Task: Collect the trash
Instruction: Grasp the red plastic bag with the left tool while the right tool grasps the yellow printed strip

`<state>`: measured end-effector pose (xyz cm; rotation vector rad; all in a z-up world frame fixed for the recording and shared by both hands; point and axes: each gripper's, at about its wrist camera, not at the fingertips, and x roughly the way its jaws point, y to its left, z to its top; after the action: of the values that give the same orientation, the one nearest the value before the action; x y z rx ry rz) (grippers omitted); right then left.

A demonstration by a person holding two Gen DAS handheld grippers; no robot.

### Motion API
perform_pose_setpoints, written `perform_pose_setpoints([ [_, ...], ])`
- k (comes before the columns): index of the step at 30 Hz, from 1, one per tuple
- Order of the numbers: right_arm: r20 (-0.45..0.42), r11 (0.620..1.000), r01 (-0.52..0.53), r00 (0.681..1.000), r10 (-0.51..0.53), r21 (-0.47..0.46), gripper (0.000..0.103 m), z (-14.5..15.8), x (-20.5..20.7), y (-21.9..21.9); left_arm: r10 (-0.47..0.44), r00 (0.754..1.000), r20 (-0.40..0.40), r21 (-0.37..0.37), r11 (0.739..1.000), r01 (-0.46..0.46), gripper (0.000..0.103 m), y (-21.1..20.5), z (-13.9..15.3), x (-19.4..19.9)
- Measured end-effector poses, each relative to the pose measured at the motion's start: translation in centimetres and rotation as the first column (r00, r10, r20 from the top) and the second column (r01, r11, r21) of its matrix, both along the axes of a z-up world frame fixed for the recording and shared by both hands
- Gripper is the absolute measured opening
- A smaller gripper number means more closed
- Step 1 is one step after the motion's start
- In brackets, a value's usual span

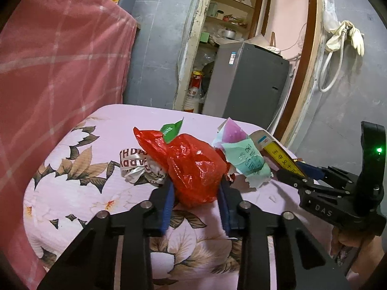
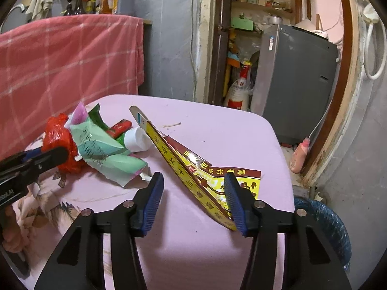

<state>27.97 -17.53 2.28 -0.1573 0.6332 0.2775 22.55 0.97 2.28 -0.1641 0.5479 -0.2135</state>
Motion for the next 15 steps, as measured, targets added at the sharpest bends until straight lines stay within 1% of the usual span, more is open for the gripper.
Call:
perform_pose_setpoints([
  [2,-0.014,1.0,0.015,1.0,-0.015,0.0,0.03,-0.2,0.1,0.0,0.008,1.0,-0.001,-0.011,1.0,-0.008,0.023,0.0,-0.1,-0.2],
  [4,-0.007,1.0,0.021,1.0,-0.021,-0.001,0.027,-0.2,0.0,0.0,0.016,1.0,0.0,-0.016,1.0,-0.016,0.021,-0.1,-0.1,-0.4],
  [5,-0.003,1.0,0.023,1.0,-0.023,0.0,0.022,-0.1,-0.1,0.0,0.02,1.0,0.001,-0.022,1.0,-0.02,0.02,0.0,-0.1,-0.5],
  [6,0.007,1.0,0.024,1.0,-0.024,0.012,0.018,0.0,-0.3,-0.2,0.021,1.0,0.002,-0.03,0.999,-0.021,0.018,0.0,-0.1,-0.6],
  [9,0.034,0.998,0.036,0.999,-0.038,0.055,0.011,0.4,-0.9,-0.9,0.042,0.999,0.014,-0.04,0.998,-0.042,0.016,0.0,0.0,-1.6],
  [12,0.049,0.993,0.043,0.998,-0.048,0.112,0.009,0.7,-1.6,-1.7,0.052,0.998,0.037,-0.035,0.998,-0.051,0.014,-0.3,0.2,-2.5],
  [13,0.052,0.989,0.046,0.997,-0.054,0.137,0.009,0.8,-1.8,-2.1,0.058,0.997,0.053,-0.028,0.998,-0.057,0.012,-0.5,0.4,-3.1],
  [15,0.059,0.982,0.051,0.996,-0.063,0.184,0.008,0.9,-2.4,-2.7,0.063,0.995,0.076,-0.012,0.998,-0.062,0.011,-1.0,0.6,-4.0],
])
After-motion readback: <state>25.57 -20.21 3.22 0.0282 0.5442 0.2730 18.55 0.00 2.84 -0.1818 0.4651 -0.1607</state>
